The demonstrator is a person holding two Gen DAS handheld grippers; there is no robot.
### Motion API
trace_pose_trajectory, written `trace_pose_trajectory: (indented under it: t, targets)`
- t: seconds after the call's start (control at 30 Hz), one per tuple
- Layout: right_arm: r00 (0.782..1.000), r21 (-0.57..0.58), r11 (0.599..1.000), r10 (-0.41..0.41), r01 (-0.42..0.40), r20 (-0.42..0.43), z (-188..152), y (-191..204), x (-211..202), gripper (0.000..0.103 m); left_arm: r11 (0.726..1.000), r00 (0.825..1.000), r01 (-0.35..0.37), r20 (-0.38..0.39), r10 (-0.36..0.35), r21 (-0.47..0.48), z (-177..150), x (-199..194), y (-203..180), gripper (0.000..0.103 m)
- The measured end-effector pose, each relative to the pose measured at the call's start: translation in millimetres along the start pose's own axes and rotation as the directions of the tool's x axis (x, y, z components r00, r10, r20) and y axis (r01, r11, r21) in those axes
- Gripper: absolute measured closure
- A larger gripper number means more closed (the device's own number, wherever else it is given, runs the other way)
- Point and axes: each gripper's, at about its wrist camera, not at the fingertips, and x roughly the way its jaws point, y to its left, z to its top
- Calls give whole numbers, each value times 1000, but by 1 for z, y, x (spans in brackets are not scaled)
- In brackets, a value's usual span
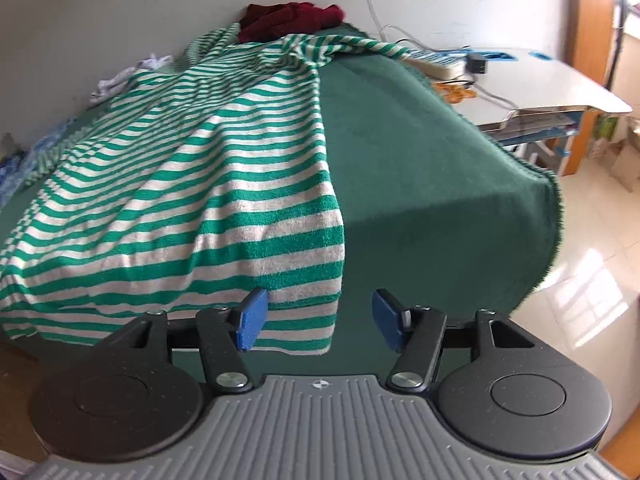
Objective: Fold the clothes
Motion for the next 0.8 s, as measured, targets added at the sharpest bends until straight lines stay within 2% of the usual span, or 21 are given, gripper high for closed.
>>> trace_pose_trajectory:
  t: [0.1,0.2,0.23,0.33,0.37,0.43,0.47,0.57,0.67,0.77,0.8]
  targets:
    - [998,-43,997,60,-61,-23,3,-4,12,40,1000,1000,7,12,-7,19,12,9,-6,20]
    - [992,-84,989,120,-122,-29,3,-3,21,42,1000,1000,13,-21,-13,-1,19,23,-10,35]
    - [990,-94,986,138,-141,-35,3,-2,22,46,1000,1000,10,-26,-11,-15,20,26,-11,41]
    - [978,-94,974,203,-208,-57,4,-3,24,77,998,999,12,-32,-14,-55,21,24,-15,97]
    - [975,-87,973,210,-215,-69,6,-4,21,86,998,999,11,-33,-13,-67,21,22,-17,97]
    - [967,-65,966,243,-249,-79,7,-10,8,91,998,1000,0,-11,0,-60,21,7,-25,100]
    - [961,-62,960,270,-274,-66,10,-13,-5,92,999,1000,-7,10,7,-48,21,-5,-31,100]
    - [936,-57,935,350,-351,-22,19,-22,-46,95,998,996,35,85,-30,-57,25,-55,-45,102]
    - [911,-96,906,412,-411,-10,29,-31,-86,97,996,989,49,146,-38,-71,25,-93,-60,102]
    - [902,-110,896,430,-431,-37,31,-39,-102,97,995,990,45,140,-33,-84,18,-102,-71,102]
    - [911,-103,906,408,-411,-52,27,-42,-94,97,996,992,34,127,-23,-87,14,-99,-73,102]
